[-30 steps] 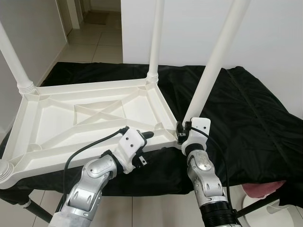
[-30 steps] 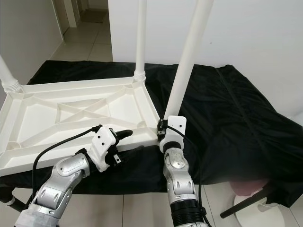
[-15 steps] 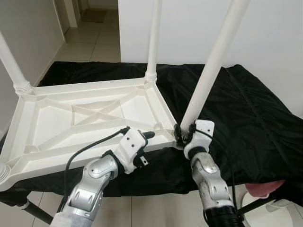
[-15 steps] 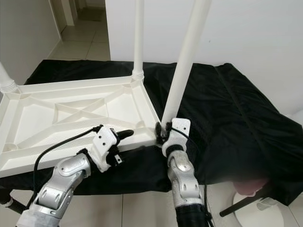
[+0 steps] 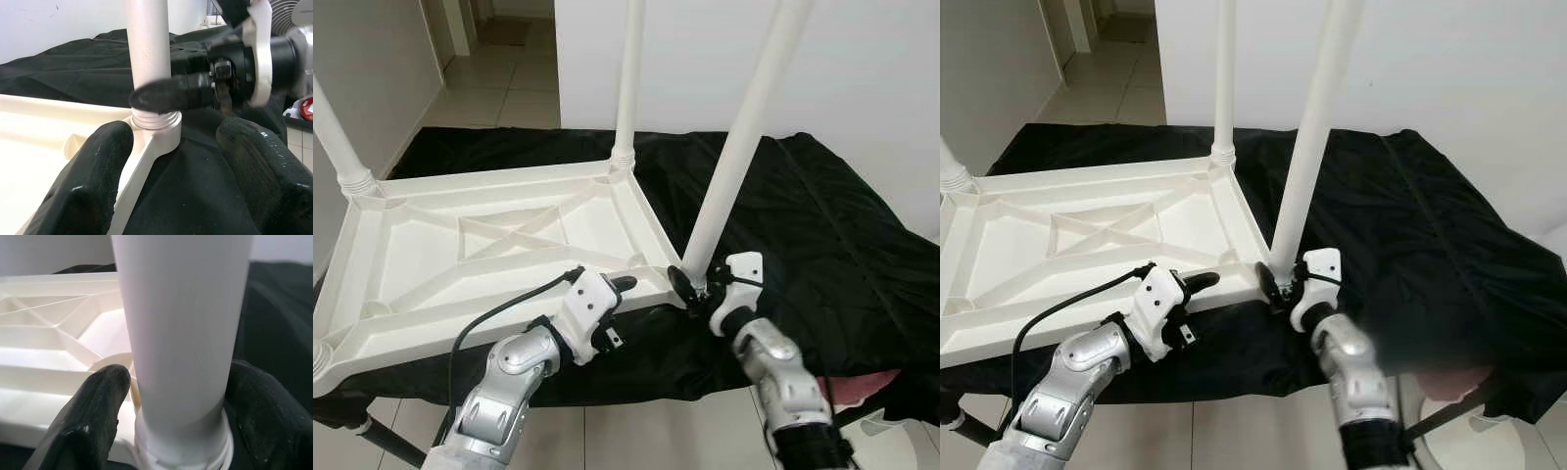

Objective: Building children table

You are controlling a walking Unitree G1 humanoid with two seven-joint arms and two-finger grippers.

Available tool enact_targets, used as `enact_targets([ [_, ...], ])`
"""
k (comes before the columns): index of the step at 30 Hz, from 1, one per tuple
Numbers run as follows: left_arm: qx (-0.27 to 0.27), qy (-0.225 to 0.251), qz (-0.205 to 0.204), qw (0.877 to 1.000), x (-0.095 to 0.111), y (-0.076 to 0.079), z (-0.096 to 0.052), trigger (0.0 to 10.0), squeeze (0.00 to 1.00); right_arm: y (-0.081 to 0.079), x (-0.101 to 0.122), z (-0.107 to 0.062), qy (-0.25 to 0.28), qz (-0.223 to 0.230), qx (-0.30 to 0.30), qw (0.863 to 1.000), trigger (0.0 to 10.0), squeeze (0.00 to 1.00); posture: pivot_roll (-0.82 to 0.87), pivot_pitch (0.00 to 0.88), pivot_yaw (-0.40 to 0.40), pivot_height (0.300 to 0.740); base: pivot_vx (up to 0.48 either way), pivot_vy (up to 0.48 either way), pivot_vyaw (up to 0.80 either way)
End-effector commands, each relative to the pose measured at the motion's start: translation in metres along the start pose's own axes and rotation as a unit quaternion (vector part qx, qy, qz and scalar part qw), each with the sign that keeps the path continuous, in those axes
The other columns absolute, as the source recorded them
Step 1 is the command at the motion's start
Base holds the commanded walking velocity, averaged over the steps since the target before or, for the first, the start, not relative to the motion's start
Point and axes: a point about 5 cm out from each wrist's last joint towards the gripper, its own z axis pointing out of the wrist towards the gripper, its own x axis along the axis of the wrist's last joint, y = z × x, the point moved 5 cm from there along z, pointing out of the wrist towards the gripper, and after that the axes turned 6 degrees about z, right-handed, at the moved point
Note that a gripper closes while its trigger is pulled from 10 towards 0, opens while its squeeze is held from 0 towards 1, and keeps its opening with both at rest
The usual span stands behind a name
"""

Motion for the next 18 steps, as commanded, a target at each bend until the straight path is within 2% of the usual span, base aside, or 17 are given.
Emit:
enact_targets([
  [1, 0.032, -0.011, -0.001, 0.999, -0.002, -0.005, 0.002, 10.0, 0.0, -0.005, -0.001, 0.002, -0.007, -0.011, 0.037, 0.999, 10.0, 0.0, 0.03, 0.0, -0.034, 0.74, 0.0, 0.0, 0.0],
  [3, 0.033, -0.011, 0.0, 0.999, -0.002, -0.007, 0.002, 10.0, 0.0, -0.003, 0.002, 0.007, -0.014, -0.033, 0.067, 0.997, 10.0, 0.0, 0.03, 0.0, -0.031, 0.74, 0.0, 0.0, 0.0],
  [7, 0.034, -0.011, 0.003, 0.999, -0.001, -0.009, 0.002, 10.0, 0.0, -0.001, 0.004, 0.013, -0.026, -0.045, 0.091, 0.994, 10.0, 0.0, 0.04, 0.0, -0.034, 0.74, 0.0, 0.0, 0.0],
  [11, 0.04, -0.013, 0.004, 0.999, 0.0, -0.011, 0.0, 10.0, 0.0, -0.011, -0.001, 0.019, -0.048, -0.062, 0.147, 0.986, 10.0, 0.0, 0.05, 0.0, -0.035, 0.74, 0.0, 0.0, 0.0],
  [18, 0.041, -0.014, 0.004, 0.999, 0.0, -0.011, 0.0, 10.0, 0.0, -0.022, -0.012, 0.03, -0.079, -0.073, 0.191, 0.976, 10.0, 0.0, 0.05, 0.0, -0.03, 0.74, 0.0, 0.0, 0.0],
])
